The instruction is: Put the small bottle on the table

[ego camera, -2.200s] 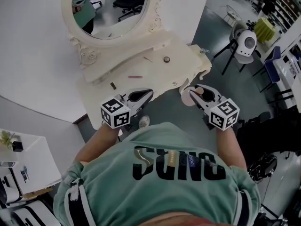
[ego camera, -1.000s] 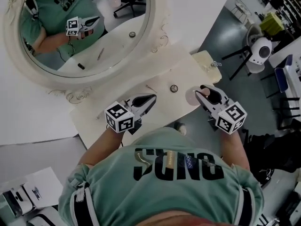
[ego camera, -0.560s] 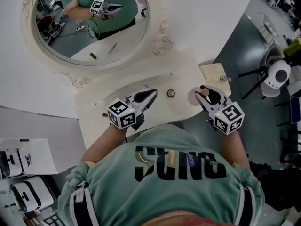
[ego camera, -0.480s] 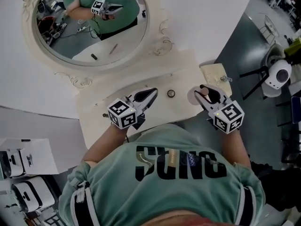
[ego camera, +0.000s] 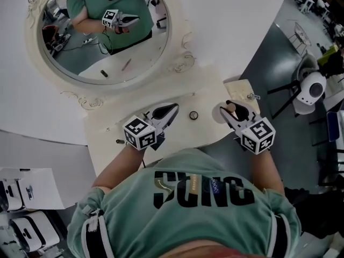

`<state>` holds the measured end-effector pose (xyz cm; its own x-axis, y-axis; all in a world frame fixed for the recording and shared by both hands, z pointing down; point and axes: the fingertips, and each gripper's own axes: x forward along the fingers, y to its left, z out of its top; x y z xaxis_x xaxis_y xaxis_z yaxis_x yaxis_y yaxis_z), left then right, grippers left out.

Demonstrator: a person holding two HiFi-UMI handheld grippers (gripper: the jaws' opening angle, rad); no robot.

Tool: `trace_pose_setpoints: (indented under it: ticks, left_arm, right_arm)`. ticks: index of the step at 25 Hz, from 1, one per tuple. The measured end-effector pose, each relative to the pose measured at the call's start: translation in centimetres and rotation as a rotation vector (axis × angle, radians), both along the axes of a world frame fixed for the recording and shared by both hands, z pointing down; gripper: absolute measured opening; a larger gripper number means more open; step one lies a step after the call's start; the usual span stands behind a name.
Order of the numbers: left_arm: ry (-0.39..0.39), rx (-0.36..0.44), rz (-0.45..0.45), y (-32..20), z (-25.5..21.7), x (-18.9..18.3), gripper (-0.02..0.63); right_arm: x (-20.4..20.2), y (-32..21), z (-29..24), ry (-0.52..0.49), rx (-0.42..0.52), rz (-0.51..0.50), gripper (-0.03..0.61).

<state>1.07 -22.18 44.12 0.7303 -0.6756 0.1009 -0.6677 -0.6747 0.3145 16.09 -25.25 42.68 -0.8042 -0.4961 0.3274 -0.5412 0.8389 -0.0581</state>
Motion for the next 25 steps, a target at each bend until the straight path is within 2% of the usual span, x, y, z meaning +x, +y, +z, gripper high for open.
trace_pose_setpoints:
  ticks: [6,12,25]
  left_arm:
    - [-0.023,0.020,0.000,-3.6,1.1,-1.2,0.009]
    - [-0.023,0.020,-0.015,-8.2,4.2,-2.0,0.009]
    - [-0.009,0.007,0.018,-15.4,11.7,-0.1,0.009]
  right_arm:
    - [-2.4,-4.4,1.0,0.005,0.006,0.011,0.123]
    - [-4.9,-10.0,4.0,0.013,0.014,0.017,0.121]
    - [-8.0,-19.3,12.8,0.062,0.015,0.027,0.121]
